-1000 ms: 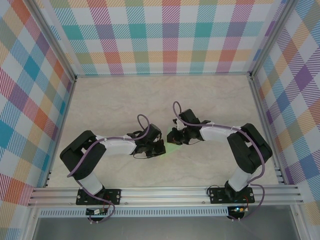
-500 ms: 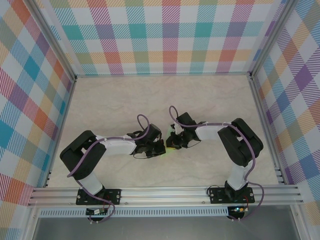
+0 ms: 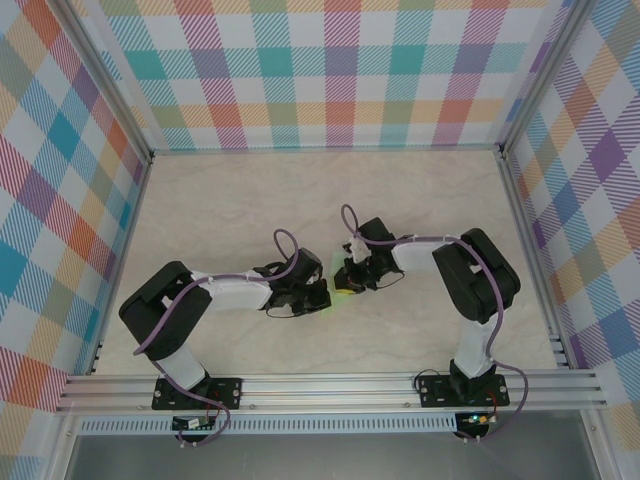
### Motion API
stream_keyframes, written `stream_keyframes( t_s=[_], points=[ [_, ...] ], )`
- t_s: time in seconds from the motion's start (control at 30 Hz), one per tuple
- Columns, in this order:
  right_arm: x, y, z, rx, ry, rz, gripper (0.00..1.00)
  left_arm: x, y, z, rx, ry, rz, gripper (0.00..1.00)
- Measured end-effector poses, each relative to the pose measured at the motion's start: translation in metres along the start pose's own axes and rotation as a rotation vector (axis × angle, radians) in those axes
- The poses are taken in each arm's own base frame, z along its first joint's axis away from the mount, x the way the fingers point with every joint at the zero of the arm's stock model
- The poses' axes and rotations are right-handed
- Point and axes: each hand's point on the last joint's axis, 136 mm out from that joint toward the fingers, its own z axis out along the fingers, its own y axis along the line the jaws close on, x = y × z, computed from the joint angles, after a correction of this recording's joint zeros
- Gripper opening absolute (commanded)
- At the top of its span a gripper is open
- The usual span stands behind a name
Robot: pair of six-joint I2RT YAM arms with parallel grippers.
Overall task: Fold a paper plane with a square sheet of paper (pick it up from the middle)
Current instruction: Fourth fold the wing at the center of the table.
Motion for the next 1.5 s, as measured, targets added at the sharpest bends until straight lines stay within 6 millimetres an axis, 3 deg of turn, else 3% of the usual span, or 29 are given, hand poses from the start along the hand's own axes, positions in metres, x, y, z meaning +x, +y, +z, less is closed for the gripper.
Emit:
stream_keyframes(
  t_s=[0.23, 0.5, 0.63, 0.77, 0.87, 1.0, 1.13, 1.3, 1.5],
  points=[
    [-0.043, -0.021, -0.024, 0.063, -0.123, 0.026, 0.11, 0.000, 0.000, 0.000, 0.002, 0.000, 0.000, 0.00],
    [-0.079, -0.035, -0.039, 0.102, -0.185, 0.045, 0.11, 0.001, 0.000, 0.000, 0.007, 0.005, 0.000, 0.00],
    [-0.105, -0.049, -0.058, 0.137, -0.261, 0.064, 0.11, 0.001, 0.000, 0.000, 0.007, 0.005, 0.000, 0.00],
    [-0.117, -0.056, -0.074, 0.160, -0.311, 0.076, 0.12, 0.001, 0.000, 0.000, 0.007, 0.005, 0.000, 0.00],
    [-0.111, -0.043, -0.084, 0.151, -0.332, 0.053, 0.12, 0.001, 0.000, 0.000, 0.007, 0.005, 0.001, 0.00],
    [-0.083, -0.007, -0.094, 0.118, -0.349, -0.018, 0.12, 0.001, -0.001, 0.000, 0.007, 0.005, 0.003, 0.00],
    [-0.046, 0.017, -0.072, 0.091, -0.289, -0.077, 0.11, 0.001, -0.001, 0.000, 0.007, 0.006, 0.004, 0.00],
    [-0.005, 0.018, -0.029, 0.101, -0.149, -0.089, 0.09, 0.001, -0.001, 0.000, 0.005, 0.006, 0.003, 0.00],
    [0.004, 0.001, -0.006, 0.123, -0.076, -0.058, 0.08, 0.001, -0.001, -0.001, -0.001, 0.010, 0.002, 0.00]
  ],
)
